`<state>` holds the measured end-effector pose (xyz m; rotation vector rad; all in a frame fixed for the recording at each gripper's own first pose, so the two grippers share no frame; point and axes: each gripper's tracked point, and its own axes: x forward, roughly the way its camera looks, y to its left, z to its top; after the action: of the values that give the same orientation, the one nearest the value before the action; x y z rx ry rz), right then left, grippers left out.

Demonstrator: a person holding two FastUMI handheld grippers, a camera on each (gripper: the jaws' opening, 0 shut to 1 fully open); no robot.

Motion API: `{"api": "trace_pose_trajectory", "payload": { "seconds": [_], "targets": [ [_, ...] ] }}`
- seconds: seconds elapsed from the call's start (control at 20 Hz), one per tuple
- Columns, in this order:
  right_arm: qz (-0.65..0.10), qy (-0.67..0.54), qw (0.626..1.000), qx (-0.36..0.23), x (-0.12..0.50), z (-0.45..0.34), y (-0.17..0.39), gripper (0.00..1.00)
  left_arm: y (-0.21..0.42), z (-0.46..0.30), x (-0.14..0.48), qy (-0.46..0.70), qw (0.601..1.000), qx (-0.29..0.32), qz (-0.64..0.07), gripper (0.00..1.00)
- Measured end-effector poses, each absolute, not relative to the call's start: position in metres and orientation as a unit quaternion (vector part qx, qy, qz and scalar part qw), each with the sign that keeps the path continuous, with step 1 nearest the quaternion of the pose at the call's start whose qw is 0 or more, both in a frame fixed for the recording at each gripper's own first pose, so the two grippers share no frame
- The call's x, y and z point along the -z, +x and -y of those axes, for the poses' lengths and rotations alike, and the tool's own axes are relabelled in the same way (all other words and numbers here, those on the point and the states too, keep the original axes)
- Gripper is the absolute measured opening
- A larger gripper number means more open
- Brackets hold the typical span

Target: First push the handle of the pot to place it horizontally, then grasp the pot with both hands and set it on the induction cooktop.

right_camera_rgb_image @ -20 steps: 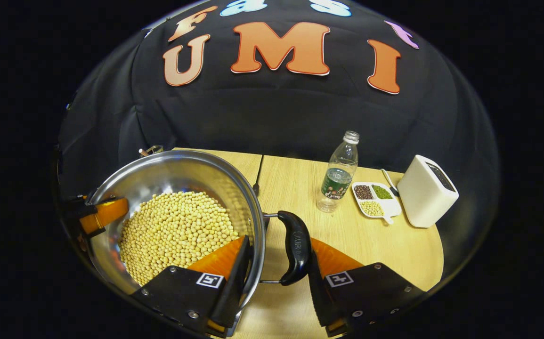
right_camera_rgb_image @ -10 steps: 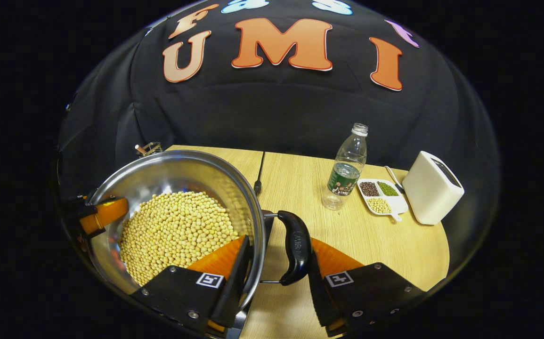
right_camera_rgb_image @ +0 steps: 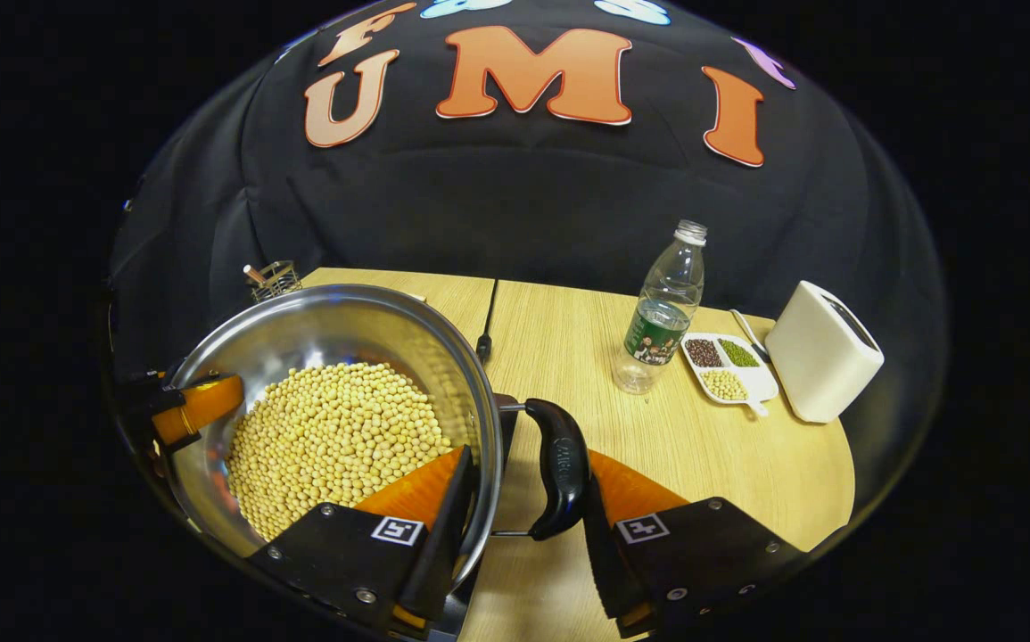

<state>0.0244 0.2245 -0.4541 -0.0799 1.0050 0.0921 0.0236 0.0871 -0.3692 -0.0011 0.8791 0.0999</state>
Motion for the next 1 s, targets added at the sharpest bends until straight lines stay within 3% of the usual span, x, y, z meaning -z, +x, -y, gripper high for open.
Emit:
{"api": "trace_pose_trajectory", "payload": {
  "seconds": [0.4, 0.45, 0.6, 0.8, 0.85, 0.9, 1.0],
  "targets": [
    [-0.493, -0.042, 0.868, -0.040, 0.464, -0.232, 0.021, 0.65, 0.028, -0.087, 0.370, 0.000, 0.905, -0.037, -0.425, 0.74],
    [-0.495, -0.042, 0.867, -0.038, 0.464, -0.233, 0.021, 0.60, 0.028, -0.087, 0.370, -0.001, 0.903, -0.036, -0.427, 0.73],
    [-0.497, -0.038, 0.866, -0.034, 0.463, -0.235, 0.022, 0.64, 0.031, -0.089, 0.368, -0.011, 0.901, -0.037, -0.431, 0.72],
    [-0.501, -0.026, 0.864, -0.034, 0.462, -0.239, 0.020, 0.67, 0.032, -0.090, 0.371, -0.004, 0.899, -0.044, -0.436, 0.78],
    [-0.488, -0.034, 0.871, -0.039, 0.460, -0.237, 0.023, 0.65, 0.034, -0.090, 0.370, 0.004, 0.898, -0.051, -0.436, 0.83],
    [-0.467, -0.052, 0.882, -0.042, 0.451, -0.233, 0.029, 0.74, 0.033, -0.092, 0.371, 0.012, 0.898, -0.055, -0.436, 0.85],
    [-0.425, -0.076, 0.901, -0.045, 0.427, -0.228, 0.038, 0.79, 0.037, -0.093, 0.366, 0.019, 0.902, -0.063, -0.426, 0.94]
  ]
}}
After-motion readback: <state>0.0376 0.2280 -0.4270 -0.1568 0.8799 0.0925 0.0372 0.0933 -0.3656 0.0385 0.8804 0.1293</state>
